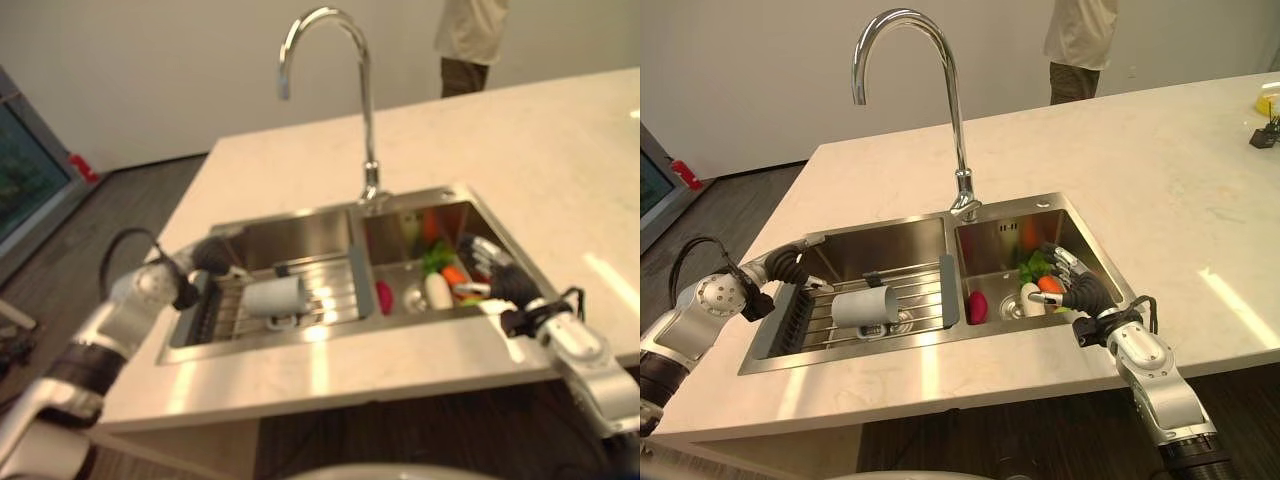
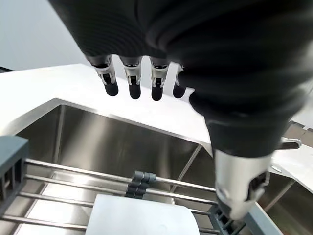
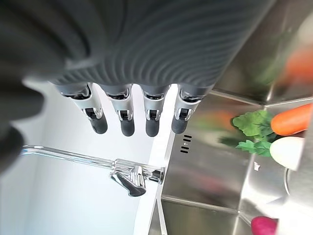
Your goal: Place the dishes in the dishwasher.
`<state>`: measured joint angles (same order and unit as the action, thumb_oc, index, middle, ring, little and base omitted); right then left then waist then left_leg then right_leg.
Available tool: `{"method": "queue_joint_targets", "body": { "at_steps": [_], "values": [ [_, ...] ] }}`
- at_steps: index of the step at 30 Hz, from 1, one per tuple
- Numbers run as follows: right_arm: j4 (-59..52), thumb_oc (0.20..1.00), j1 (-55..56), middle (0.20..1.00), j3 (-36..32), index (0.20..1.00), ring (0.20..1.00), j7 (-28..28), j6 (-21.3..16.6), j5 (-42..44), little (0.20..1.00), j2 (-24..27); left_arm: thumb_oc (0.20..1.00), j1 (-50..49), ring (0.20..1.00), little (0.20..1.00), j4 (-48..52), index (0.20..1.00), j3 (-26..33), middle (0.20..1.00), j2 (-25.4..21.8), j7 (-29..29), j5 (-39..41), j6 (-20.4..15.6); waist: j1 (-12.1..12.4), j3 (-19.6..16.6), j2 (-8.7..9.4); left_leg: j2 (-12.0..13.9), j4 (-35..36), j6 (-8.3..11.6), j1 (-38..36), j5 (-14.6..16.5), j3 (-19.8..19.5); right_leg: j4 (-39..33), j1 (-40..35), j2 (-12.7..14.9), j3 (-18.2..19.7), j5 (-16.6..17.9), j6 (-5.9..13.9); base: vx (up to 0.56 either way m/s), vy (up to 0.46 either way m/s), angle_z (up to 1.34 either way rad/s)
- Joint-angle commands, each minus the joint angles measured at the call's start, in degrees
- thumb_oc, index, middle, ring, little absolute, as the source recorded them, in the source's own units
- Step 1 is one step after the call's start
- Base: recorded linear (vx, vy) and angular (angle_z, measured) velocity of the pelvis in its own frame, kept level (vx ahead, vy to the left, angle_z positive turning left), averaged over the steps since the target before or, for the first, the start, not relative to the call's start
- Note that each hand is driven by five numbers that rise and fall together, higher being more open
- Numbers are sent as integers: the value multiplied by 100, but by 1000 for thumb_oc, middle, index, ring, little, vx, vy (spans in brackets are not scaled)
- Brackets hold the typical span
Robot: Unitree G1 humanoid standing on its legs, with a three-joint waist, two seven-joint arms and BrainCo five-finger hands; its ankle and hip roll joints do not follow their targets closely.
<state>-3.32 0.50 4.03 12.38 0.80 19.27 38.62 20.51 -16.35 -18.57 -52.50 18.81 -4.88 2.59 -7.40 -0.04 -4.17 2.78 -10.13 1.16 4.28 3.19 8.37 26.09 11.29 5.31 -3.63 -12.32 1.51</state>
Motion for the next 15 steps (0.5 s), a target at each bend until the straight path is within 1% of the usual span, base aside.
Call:
{"method": "queue_joint_targets", "body": {
  "at_steps": [1,6,7,12,15],
  "values": [
    [-208,1000,-546,1000,-164,1000,1000,110,-325,265,1000,-188,1000,348,1000,1000,88,1000,239,1000,150,82,10,51,-35,179,74,223,-706,-22,-51,810,55,-890,-476,83,27,514,416,-1,57,-10],
    [-164,1000,-614,1000,-140,1000,1000,179,-338,295,1000,-156,1000,484,1000,1000,-338,1000,-85,1000,417,231,-221,221,-127,190,88,228,-706,-48,-100,835,130,-890,-490,47,96,517,416,3,17,-2],
    [-179,1000,-610,1000,-150,1000,1000,208,-341,296,1000,-151,1000,480,1000,1000,-435,1000,-158,1000,485,171,-400,189,-152,193,98,227,-706,-56,-109,840,146,-890,-492,38,115,519,417,-1,12,-8],
    [-160,1000,-630,1000,-120,1000,1000,216,-367,249,1000,-194,1000,558,1000,1000,-831,1000,-307,1000,647,146,-631,147,-206,179,124,245,-706,-73,-145,864,231,-890,-494,15,148,526,427,-16,10,-13],
    [-149,1000,-637,1000,-125,1000,1000,251,-392,243,1000,-168,1000,518,1000,1000,-1027,1000,-332,1000,694,-30,-845,-47,-224,172,149,244,-706,-90,-162,885,269,-890,-493,1,170,528,427,0,0,0]
  ]
}}
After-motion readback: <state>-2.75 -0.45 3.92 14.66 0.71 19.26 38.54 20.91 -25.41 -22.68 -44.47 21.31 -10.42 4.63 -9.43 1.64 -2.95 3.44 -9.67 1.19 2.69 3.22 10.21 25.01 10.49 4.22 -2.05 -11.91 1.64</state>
